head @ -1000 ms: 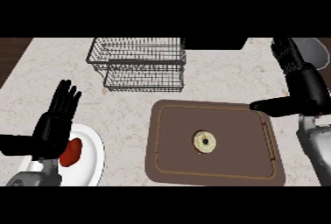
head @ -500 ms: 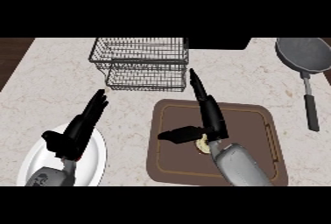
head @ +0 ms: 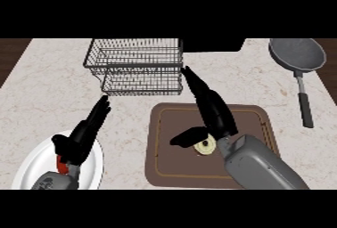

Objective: Pick the cupcake from the tray and place it in the tiered basket

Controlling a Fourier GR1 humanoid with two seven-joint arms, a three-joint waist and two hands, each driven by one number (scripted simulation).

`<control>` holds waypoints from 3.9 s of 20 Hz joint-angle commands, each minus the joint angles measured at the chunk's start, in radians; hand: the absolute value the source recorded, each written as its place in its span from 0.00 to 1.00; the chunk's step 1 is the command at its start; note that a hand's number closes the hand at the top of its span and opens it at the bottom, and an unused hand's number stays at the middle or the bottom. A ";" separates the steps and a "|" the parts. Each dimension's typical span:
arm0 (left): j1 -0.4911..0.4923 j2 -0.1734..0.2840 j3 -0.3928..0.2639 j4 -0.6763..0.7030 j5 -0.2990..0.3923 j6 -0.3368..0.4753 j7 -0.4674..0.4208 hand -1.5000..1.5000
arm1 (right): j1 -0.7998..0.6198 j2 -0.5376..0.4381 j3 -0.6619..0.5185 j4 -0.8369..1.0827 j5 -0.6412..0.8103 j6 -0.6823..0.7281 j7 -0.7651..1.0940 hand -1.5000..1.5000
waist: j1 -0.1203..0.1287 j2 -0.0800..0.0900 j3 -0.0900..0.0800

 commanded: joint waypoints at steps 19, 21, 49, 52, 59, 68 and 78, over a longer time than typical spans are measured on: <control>-0.025 0.004 0.042 0.029 0.002 -0.049 -0.019 0.50 | -0.225 -0.052 0.193 -0.378 -0.012 0.636 0.987 0.00 | 0.014 0.011 0.005; -0.034 -0.036 0.015 0.039 -0.032 -0.005 -0.010 0.50 | -0.190 -0.067 0.215 -0.354 0.077 0.582 0.956 0.00 | 0.009 0.011 0.006; 0.047 -0.043 0.045 -0.052 -0.070 -0.064 0.001 0.50 | 0.142 0.003 0.163 -0.170 0.340 0.628 0.780 0.00 | 0.025 0.015 0.007; -0.029 -0.073 0.059 -0.016 -0.082 -0.051 0.036 0.50 | 0.136 -0.004 0.103 0.013 0.370 0.580 0.595 0.00 | 0.026 0.018 0.007; -0.049 -0.107 0.092 0.028 -0.103 -0.091 0.026 0.50 | 0.244 0.104 0.104 -0.045 0.501 0.589 0.609 0.00 | 0.023 0.017 0.007; -0.026 -0.104 0.146 0.037 -0.117 -0.128 0.001 0.50 | 0.188 0.158 -0.009 0.058 0.592 0.501 0.335 1.00 | 0.025 0.017 0.007; -0.019 -0.161 0.119 -0.009 -0.156 -0.098 0.059 0.50 | 0.205 -0.055 -0.207 0.027 0.591 0.509 0.154 1.00 | 0.022 0.017 0.007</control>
